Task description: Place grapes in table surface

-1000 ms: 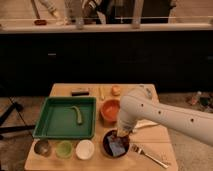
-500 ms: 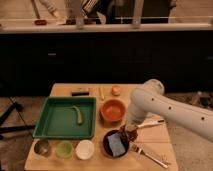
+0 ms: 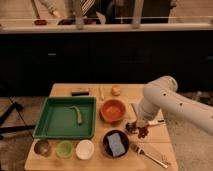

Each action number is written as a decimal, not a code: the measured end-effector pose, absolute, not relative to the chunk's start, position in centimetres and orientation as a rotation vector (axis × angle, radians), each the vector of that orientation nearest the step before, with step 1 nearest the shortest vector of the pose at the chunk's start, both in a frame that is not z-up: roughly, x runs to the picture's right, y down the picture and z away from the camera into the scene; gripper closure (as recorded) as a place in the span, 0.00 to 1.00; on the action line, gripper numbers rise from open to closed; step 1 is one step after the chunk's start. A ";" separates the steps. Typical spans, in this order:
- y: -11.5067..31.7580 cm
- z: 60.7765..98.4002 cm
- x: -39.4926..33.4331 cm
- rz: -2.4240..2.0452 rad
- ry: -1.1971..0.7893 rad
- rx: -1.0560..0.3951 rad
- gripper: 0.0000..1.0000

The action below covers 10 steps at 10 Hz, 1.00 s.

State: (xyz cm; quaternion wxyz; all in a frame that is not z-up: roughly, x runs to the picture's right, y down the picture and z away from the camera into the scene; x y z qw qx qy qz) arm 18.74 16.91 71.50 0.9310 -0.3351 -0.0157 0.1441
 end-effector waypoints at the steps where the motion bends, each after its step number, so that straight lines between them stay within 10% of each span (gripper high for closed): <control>1: 17.3 71.8 19.9 0.316 -0.018 -0.693 1.00; 10: 21.8 74.4 25.1 0.483 0.021 -0.764 1.00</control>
